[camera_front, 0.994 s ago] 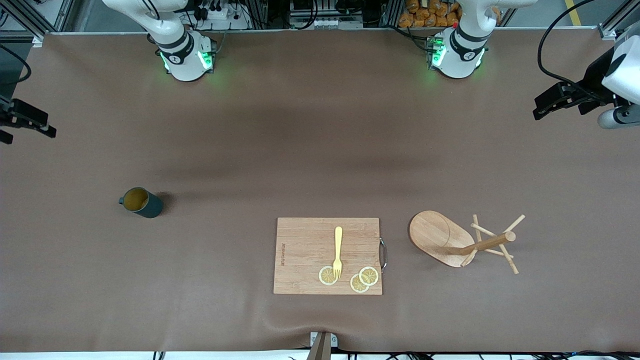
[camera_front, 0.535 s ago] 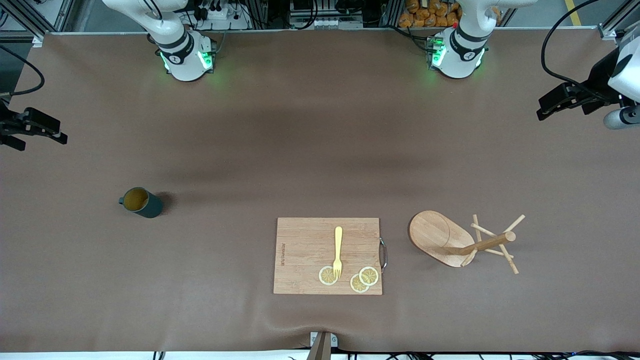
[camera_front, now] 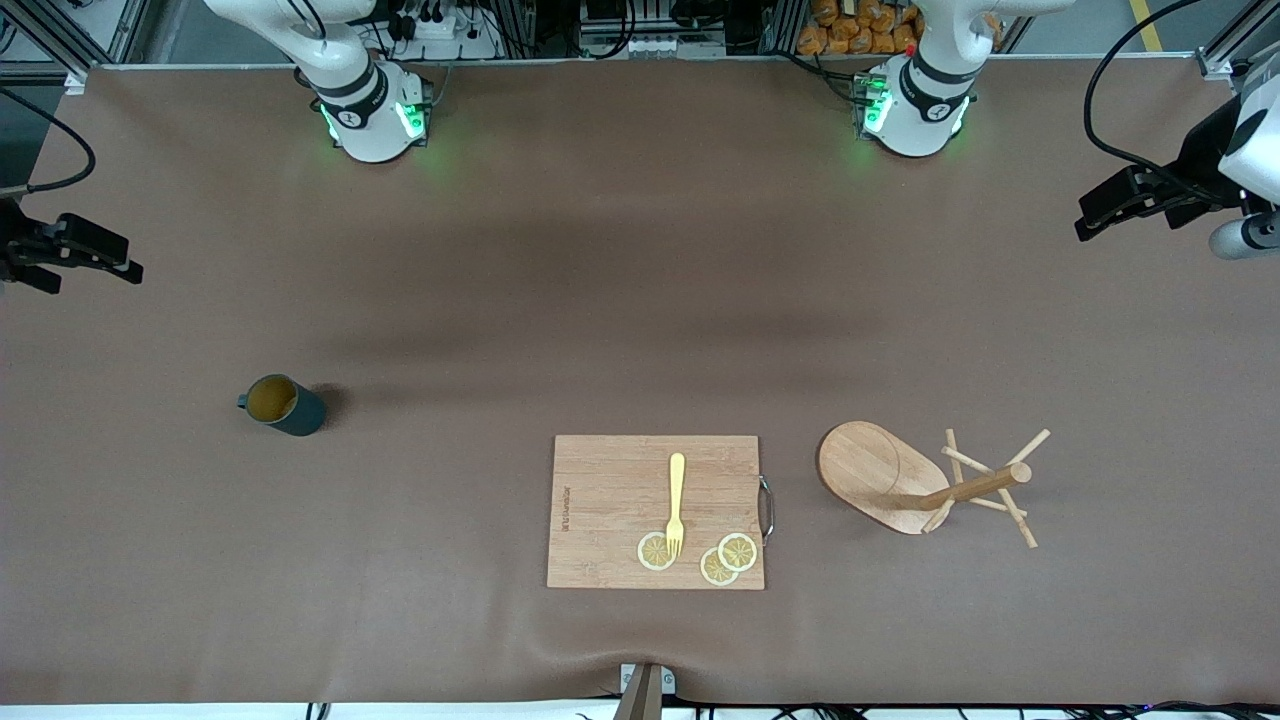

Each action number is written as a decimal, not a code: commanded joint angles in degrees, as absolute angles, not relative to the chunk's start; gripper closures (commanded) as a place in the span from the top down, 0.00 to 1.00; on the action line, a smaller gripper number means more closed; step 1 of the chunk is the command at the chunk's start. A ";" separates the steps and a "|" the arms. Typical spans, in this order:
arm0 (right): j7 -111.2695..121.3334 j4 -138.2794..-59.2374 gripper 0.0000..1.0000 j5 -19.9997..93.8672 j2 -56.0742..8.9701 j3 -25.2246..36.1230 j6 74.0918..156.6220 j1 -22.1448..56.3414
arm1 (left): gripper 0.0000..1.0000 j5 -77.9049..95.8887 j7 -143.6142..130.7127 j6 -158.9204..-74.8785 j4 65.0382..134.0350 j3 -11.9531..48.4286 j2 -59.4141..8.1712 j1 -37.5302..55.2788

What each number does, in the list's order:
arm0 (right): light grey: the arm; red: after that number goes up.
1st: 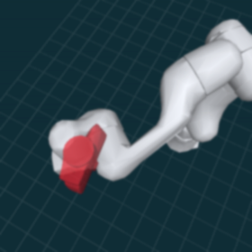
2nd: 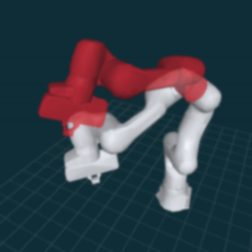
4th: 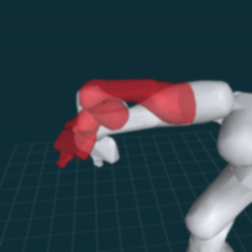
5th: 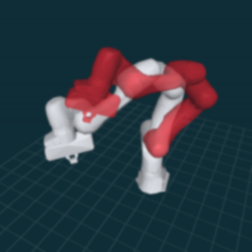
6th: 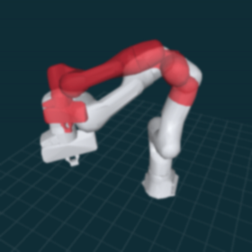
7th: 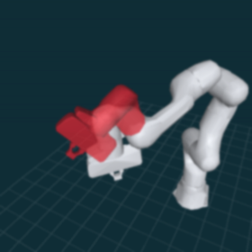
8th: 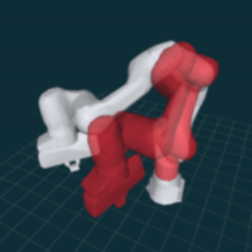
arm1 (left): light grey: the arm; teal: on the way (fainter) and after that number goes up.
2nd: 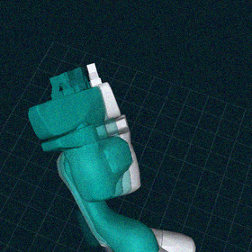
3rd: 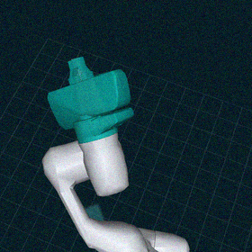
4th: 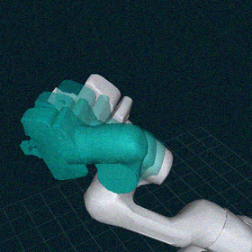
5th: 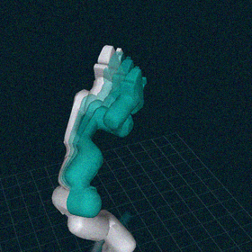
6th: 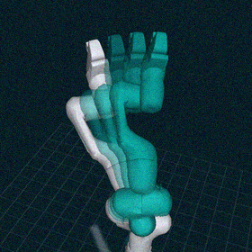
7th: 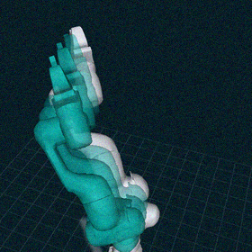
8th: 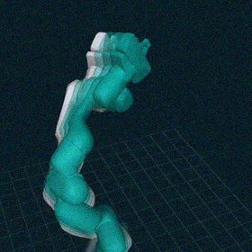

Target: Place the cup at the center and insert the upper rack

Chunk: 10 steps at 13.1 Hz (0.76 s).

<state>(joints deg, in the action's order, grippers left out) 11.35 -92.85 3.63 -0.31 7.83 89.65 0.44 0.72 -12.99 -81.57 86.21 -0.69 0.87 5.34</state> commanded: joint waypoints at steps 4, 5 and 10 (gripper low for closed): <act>9.14 -94.74 1.00 4.39 -1.48 7.91 91.13 1.32 | 1.00 0.97 -11.95 -81.21 85.78 -0.62 0.88 4.92; 9.14 -96.14 1.00 4.39 -2.80 7.91 93.67 1.75 | 1.00 0.97 -11.87 -81.30 85.78 -0.62 0.88 4.83; 9.14 -105.54 1.00 4.39 -8.08 7.91 109.83 3.16 | 1.00 1.05 -11.95 -81.30 86.04 -0.62 0.79 4.83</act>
<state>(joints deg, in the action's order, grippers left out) 10.04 -102.70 3.67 -7.27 7.67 105.93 2.30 0.72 -12.99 -81.58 86.29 -0.70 0.86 5.24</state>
